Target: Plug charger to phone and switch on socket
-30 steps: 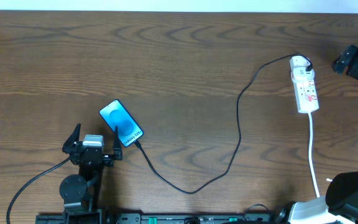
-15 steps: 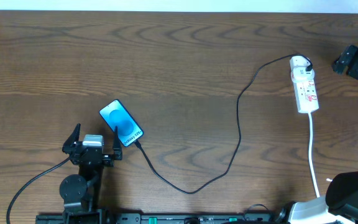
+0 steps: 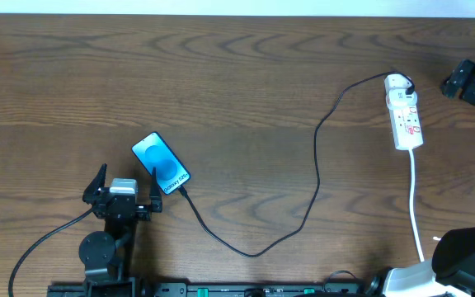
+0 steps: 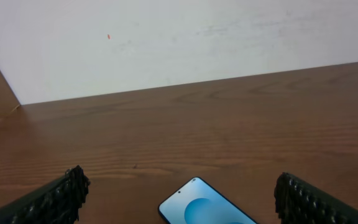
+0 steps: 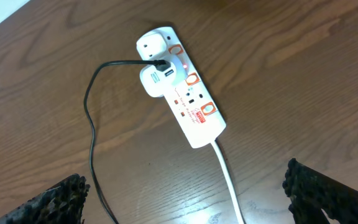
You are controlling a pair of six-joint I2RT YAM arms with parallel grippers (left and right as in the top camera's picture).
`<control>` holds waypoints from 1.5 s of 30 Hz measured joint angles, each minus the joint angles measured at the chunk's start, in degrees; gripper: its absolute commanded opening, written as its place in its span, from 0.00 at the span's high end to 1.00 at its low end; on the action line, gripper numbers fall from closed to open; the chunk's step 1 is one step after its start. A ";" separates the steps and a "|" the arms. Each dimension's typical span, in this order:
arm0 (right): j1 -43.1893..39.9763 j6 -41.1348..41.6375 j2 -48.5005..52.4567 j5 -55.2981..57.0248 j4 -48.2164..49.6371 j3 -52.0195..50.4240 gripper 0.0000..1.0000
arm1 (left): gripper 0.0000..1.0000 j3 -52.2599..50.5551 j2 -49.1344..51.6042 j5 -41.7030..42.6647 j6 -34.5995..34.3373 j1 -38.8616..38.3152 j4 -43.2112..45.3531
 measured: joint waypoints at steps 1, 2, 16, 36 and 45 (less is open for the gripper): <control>0.00 0.00 0.00 0.00 0.00 0.00 0.01 | 0.02 0.00 0.00 0.00 0.00 0.00 0.00; 0.00 0.00 0.00 0.00 0.00 0.00 0.01 | 0.02 0.00 0.00 0.00 0.00 0.00 0.00; 0.00 0.00 0.00 0.00 0.00 0.00 0.01 | 0.02 0.00 0.00 0.00 0.00 0.00 0.00; 0.00 -0.44 0.00 1.31 -0.04 0.00 0.01 | 0.02 0.00 0.00 0.00 0.00 0.00 0.00; 0.00 -0.76 0.00 2.14 0.79 0.00 0.01 | 0.02 0.00 0.00 0.00 0.00 0.00 0.00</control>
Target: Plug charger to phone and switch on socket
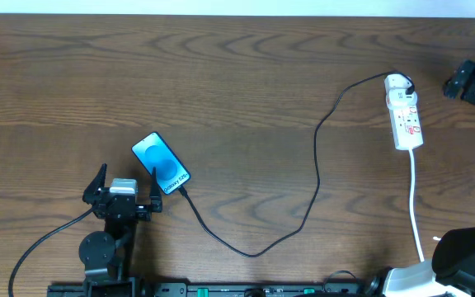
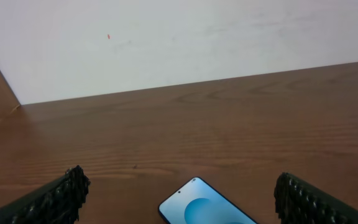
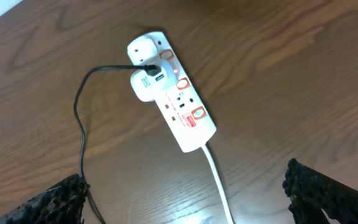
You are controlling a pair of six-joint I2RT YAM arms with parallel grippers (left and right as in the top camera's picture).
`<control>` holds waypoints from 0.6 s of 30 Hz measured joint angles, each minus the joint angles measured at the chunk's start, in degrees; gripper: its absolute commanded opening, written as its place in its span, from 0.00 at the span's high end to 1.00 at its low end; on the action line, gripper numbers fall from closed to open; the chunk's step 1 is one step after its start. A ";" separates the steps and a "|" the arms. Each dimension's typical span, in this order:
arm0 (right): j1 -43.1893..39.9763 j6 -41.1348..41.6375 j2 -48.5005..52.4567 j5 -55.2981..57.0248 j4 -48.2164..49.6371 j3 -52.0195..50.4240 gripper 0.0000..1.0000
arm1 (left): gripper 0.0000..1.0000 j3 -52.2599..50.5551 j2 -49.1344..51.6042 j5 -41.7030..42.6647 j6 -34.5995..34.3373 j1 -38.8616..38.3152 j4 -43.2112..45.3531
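A phone (image 1: 161, 163) with a lit blue screen lies on the wooden table, and a black charger cable (image 1: 316, 169) runs from its lower end to a white power strip (image 1: 404, 112) at the right. My left gripper (image 1: 122, 200) rests just below-left of the phone, open and empty; the phone's top (image 2: 205, 208) shows between its fingertips. My right gripper (image 1: 466, 82) sits at the far right, beside the strip, open and empty. In the right wrist view the strip (image 3: 173, 99) carries a white adapter and shows a red switch light.
The strip's white lead (image 1: 417, 210) runs down toward the front edge. The black cable loops across the table's centre. A pale wall (image 2: 166, 37) rises behind the table in the left wrist view.
The power strip sits slightly higher and further left in the right wrist view, so my right gripper has shifted a little. The left arm, phone and cable are unchanged.
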 measured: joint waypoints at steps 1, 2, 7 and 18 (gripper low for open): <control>0.00 0.00 0.00 0.02 0.13 0.00 0.01 | 0.02 0.00 0.00 0.00 0.00 0.00 0.00; 0.00 0.00 -0.02 0.07 0.35 0.00 0.01 | 0.02 0.00 0.00 0.00 0.00 0.00 0.00; 0.04 0.04 -2.05 0.17 3.93 -2.19 0.01 | 0.02 0.00 0.00 0.00 0.00 0.00 -0.02; 3.89 2.75 -20.26 0.39 28.65 -32.41 0.01 | 0.02 0.22 0.00 -0.04 -0.02 0.00 -0.42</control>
